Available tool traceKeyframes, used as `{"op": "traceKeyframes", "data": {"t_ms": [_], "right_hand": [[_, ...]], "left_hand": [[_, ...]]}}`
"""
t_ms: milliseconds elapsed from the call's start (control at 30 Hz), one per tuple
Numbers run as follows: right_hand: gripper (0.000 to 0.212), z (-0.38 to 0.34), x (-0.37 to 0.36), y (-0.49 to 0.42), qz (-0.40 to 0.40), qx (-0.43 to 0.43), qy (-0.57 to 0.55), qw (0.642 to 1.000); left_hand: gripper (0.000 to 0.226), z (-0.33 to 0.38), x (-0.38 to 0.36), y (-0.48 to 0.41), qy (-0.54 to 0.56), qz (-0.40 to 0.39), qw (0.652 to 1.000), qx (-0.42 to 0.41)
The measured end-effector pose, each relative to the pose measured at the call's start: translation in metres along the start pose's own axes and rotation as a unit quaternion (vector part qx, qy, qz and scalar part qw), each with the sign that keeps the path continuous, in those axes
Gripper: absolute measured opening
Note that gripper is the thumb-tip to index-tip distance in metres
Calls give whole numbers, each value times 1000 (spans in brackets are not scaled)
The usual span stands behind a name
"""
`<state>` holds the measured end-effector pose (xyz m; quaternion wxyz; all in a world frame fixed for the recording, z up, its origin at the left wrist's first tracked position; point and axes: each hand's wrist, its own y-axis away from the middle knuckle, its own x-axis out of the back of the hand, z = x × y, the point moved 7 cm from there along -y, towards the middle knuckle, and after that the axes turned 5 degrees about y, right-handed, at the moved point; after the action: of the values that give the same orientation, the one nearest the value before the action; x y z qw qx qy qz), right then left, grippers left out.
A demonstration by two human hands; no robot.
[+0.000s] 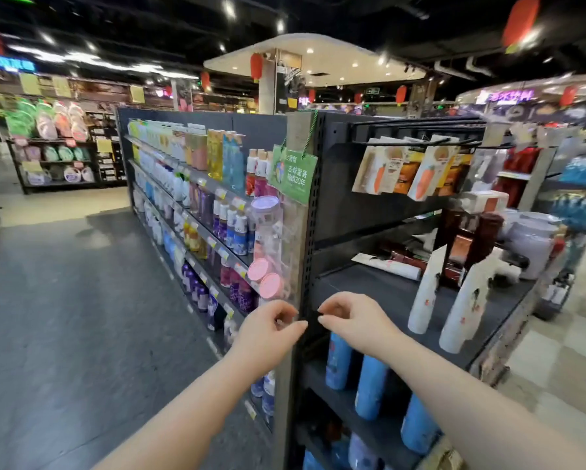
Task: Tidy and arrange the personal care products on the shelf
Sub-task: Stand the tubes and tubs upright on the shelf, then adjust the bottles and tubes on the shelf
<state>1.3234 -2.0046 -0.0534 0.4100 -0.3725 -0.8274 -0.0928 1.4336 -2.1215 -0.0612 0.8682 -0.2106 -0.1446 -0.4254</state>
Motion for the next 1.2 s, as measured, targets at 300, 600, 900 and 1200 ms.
{"op": "traceKeyframes", "data": {"t_ms": [300,600,900,1200], "right_hand": [[14,40,15,-104,79,-98,46,991],[33,124,47,-208,117,-246,258,927],[46,191,60,-213,32,-360,362,859],[55,193,65,-208,22,-415,427,803]], "left_hand": [[16,-21,-30,-82,-3,-80,996,-34],[17,-29,-64,-185,32,-144,986,-75],[24,-41,-103,-233,52,-232,965,-111],[38,-33,-122,-250,89,-323,936,-111]]}}
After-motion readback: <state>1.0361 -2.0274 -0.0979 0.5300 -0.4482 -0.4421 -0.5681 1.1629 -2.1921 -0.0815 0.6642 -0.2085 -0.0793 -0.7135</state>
